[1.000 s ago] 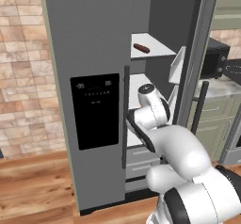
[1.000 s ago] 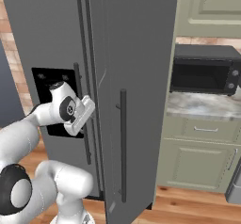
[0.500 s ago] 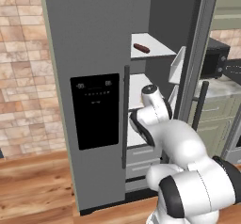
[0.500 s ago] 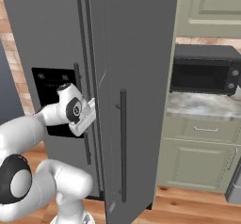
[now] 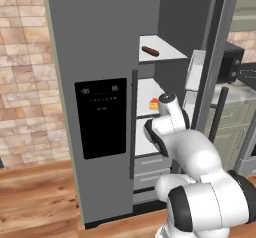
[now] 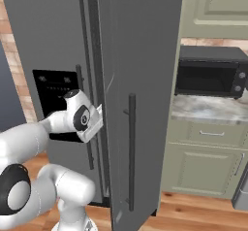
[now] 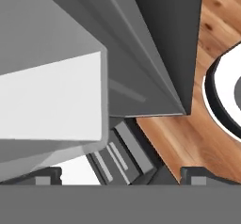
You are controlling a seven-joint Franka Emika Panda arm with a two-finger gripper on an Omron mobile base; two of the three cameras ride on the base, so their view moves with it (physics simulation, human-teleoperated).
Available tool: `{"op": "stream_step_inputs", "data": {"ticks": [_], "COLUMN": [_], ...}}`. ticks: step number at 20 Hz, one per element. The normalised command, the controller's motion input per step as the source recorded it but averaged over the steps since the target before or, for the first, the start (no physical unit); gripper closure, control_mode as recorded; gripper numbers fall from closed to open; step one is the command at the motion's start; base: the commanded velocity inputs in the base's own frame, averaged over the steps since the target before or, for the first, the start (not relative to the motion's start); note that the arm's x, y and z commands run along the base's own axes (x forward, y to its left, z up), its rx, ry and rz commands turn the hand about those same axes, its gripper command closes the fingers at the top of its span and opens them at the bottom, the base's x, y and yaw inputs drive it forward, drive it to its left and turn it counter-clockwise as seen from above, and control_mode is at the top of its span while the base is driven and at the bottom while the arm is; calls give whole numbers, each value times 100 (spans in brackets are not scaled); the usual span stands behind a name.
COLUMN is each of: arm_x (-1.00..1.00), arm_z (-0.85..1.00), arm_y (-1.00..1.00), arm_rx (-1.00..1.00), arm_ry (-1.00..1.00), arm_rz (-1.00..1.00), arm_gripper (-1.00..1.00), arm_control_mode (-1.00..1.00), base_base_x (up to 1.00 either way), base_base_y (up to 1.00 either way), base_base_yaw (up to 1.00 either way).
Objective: Retrieve the sausage and cheese from the fridge and place them on the cutting board on the counter.
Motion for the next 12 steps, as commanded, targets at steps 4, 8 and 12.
{"op": "stream_step_inputs", "data": {"ticks": [4,8,12], "arm_x": [-15,-10,-5], "arm_z": [-2,0,0], "arm_y": [-33,-56,-69], "arm_rx": [3,1,0], "arm_ry": [-8,-1,0], "arm_rz": [-4,-10,-11], "arm_gripper": [-100,-100,-100], "arm_control_mode": [-100,-100,-100], "base_base_x": [0,0,0], "base_base_y": [0,0,0], "base_base_yaw": [0,0,0]}}
